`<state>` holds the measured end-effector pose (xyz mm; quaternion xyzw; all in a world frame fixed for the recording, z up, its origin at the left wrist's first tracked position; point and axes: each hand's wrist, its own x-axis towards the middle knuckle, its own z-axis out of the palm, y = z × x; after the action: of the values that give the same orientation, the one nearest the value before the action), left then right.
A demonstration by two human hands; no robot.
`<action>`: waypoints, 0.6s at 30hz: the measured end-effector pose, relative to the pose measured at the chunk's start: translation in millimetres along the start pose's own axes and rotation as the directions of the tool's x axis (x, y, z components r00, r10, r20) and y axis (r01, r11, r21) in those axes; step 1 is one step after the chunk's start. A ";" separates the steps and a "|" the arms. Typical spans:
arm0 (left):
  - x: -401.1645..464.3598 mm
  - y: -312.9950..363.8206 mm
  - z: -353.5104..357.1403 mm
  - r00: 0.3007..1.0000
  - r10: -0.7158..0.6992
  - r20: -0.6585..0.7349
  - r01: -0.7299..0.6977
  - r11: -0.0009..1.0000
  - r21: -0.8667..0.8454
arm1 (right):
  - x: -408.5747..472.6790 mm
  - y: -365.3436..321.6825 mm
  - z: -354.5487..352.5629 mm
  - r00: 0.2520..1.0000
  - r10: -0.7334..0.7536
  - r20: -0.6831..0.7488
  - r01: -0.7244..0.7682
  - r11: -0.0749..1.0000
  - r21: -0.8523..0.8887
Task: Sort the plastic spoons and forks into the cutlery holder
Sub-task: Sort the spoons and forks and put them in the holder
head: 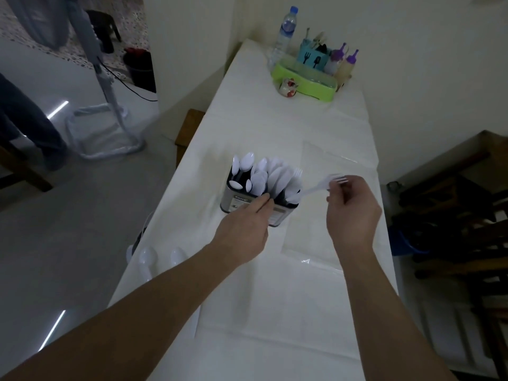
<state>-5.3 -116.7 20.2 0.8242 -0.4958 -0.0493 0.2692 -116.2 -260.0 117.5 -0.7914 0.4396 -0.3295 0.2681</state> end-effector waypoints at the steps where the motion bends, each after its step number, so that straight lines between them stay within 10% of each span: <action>1: 1.4 -1.8 4.2 1.000 -0.007 0.028 0.006 0.999 0.039 | 3.4 1.2 2.9 1.000 -0.008 -0.003 0.008 1.000 -0.025; 18: 3.2 -9.5 22.2 0.999 0.029 0.019 -0.032 0.977 0.213 | 9.1 40.7 54.6 0.938 0.121 0.326 0.020 0.918 -0.396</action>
<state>-3.9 -124.7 -2.8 0.8402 -0.5129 0.0015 0.1761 -92.4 -279.8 56.1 -0.8624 0.4636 -0.0841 0.1851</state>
